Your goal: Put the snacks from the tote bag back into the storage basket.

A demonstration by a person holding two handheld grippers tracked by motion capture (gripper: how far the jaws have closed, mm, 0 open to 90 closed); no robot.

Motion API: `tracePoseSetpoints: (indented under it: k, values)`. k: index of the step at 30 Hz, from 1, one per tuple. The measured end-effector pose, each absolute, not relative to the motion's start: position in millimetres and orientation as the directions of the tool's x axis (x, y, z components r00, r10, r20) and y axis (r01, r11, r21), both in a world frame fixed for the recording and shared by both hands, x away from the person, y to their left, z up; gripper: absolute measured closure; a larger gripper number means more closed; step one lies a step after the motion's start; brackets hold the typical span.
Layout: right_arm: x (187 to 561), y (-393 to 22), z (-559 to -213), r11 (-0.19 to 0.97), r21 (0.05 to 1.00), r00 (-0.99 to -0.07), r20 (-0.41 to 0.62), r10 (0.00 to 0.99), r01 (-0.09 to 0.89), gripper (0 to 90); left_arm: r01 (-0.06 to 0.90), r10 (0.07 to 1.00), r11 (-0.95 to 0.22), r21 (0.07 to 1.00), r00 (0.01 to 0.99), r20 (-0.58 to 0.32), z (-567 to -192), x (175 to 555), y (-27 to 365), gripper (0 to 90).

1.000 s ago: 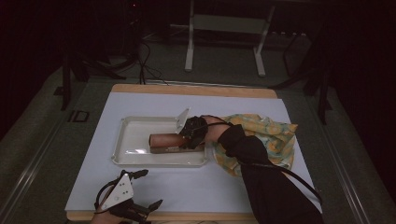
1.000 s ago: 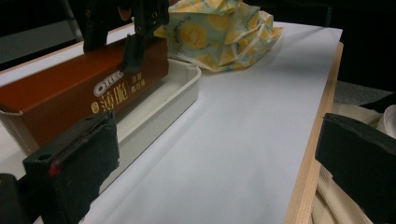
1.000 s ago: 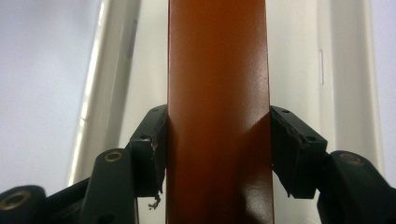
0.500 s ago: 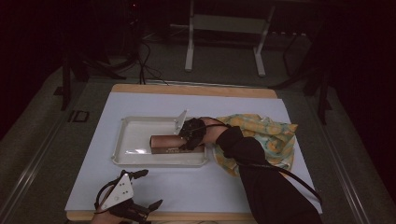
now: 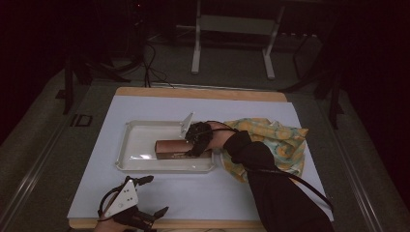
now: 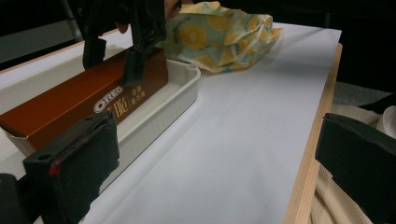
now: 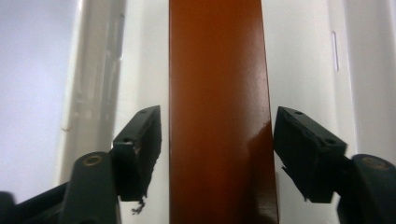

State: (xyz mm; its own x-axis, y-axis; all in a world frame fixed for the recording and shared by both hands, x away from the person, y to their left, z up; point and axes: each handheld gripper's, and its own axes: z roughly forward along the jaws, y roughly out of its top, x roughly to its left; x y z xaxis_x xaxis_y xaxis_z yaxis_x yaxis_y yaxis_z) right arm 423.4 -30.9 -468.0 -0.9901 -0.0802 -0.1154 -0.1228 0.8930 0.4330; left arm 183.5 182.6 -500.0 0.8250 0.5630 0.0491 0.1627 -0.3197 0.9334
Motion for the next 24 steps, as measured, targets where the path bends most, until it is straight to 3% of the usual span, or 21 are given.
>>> tracePoseSetpoints:
  k: [24]
  values:
    - [409.8, -68.7, -419.4, 0.907, 0.404, -0.986, -0.153, -0.062, -0.12, 35.3, 0.164, 0.561, -0.324, 0.932, 0.826, 0.05, -500.4, 184.2, 181.5, 0.0]
